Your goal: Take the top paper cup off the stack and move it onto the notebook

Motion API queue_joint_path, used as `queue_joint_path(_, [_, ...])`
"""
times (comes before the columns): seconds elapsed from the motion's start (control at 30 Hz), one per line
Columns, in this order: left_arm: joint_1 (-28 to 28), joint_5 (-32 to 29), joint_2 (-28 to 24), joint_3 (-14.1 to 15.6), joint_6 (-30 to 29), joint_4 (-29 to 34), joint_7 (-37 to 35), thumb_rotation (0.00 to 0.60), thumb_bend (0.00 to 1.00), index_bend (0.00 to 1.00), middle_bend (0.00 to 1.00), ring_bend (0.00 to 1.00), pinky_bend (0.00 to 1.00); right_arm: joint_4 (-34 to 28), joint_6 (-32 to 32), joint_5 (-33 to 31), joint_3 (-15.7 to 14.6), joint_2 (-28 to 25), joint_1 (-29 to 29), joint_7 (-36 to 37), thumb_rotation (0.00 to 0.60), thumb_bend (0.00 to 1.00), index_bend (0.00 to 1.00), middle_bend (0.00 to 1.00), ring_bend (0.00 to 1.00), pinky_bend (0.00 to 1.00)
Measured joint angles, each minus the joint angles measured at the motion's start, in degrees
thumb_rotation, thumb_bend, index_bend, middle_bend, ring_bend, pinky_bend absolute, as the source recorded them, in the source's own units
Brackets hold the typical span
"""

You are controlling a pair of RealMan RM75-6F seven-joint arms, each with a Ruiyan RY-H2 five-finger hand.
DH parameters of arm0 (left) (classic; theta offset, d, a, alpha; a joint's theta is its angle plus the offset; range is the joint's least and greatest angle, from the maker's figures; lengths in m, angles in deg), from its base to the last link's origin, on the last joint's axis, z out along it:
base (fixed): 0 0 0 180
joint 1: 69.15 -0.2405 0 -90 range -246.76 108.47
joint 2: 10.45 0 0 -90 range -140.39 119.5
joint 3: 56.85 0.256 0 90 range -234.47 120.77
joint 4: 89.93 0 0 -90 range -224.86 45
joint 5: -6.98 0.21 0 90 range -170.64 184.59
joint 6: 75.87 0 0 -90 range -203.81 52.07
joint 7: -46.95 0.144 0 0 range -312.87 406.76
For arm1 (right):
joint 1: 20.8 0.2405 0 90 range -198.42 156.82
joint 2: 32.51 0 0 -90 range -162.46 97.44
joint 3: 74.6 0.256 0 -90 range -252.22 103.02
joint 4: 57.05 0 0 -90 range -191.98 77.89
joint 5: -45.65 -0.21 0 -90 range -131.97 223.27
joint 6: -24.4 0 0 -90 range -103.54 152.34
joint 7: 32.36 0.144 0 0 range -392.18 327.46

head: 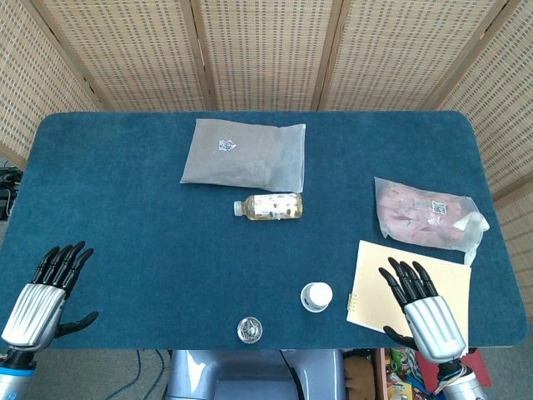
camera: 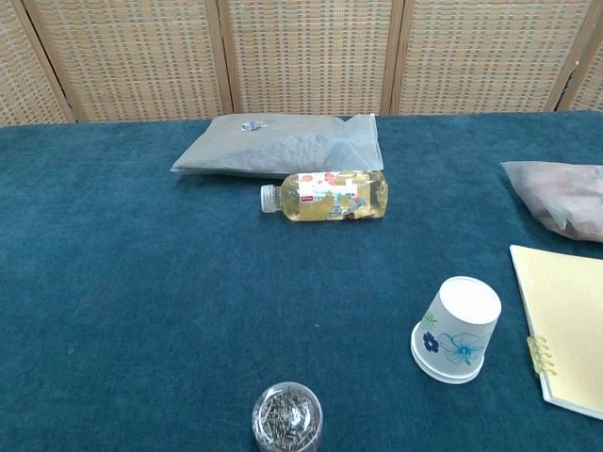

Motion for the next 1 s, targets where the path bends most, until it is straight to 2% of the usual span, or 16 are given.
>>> queue_joint_path(0.87, [0.3, 0.3, 0.2, 0.1, 0.6, 0.1, 0.4, 0.600, 0.15, 0.00, 0.00, 0.00, 0.00, 0.1, -0.4, 2.0, 0.0, 0.2, 0.5, 1.2, 0.600, 0.18, 0.00, 0.00, 0.00, 0.00])
queue_joint_path(1.0, [0.2, 0.7, 0.2, 0.2, 0.4, 0.2, 0.6, 0.600, 0.15, 0.00, 0.00, 0.00, 0.00, 0.0, -0.8, 4.1, 0.3, 0.4, 1.1, 1.7, 0.600, 0.18, 0.09, 0.00, 0.00, 0.00])
